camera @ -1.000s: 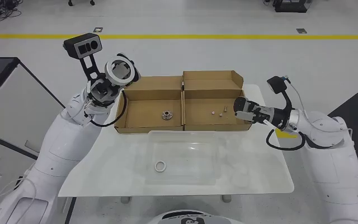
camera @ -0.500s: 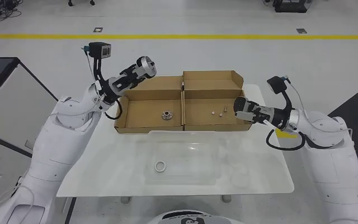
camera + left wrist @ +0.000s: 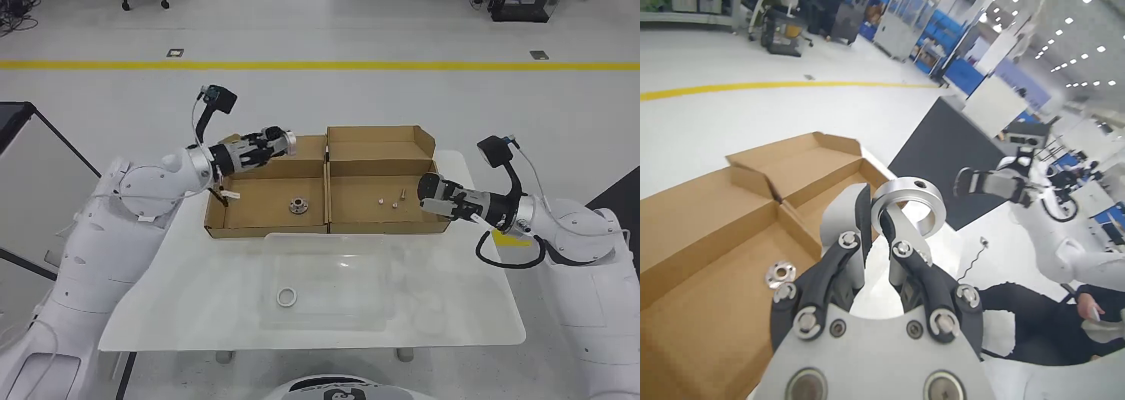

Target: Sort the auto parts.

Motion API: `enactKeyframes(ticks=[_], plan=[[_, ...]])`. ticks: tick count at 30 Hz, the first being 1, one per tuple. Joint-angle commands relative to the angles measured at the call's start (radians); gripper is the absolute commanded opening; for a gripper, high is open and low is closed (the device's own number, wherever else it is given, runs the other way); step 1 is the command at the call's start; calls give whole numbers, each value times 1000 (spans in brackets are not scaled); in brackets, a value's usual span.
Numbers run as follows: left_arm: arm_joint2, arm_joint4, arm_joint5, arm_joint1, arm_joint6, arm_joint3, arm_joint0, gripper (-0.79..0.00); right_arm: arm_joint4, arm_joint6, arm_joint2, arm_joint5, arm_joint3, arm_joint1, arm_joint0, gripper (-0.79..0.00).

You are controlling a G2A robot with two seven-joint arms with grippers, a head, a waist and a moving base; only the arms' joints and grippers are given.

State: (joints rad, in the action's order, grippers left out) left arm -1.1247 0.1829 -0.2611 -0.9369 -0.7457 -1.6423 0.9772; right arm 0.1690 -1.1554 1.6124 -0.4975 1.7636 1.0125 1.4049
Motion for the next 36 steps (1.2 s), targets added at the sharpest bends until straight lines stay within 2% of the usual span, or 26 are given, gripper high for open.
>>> enactKeyframes(ticks=[1, 7, 12, 23, 27, 36], plan=[[3, 54, 19, 2, -22, -6, 7, -785, 0, 0, 0, 0, 0, 0, 0, 0], [26, 208, 45, 5, -81, -11, -3, -785, 0, 0, 0, 0, 0, 0, 0, 0], [98, 322, 52, -9, -126, 24, -68, -785, 0, 0, 0, 0, 0, 0, 0, 0], [344, 481, 3, -92, -144, 222, -263, -785, 0, 0, 0, 0, 0, 0, 0, 0], [424, 513, -19, -126, -157, 302, -309, -785, 0, 0, 0, 0, 0, 0, 0, 0], [528, 596, -48, -186, -162, 451, -378, -785, 0, 0, 0, 0, 0, 0, 0, 0]])
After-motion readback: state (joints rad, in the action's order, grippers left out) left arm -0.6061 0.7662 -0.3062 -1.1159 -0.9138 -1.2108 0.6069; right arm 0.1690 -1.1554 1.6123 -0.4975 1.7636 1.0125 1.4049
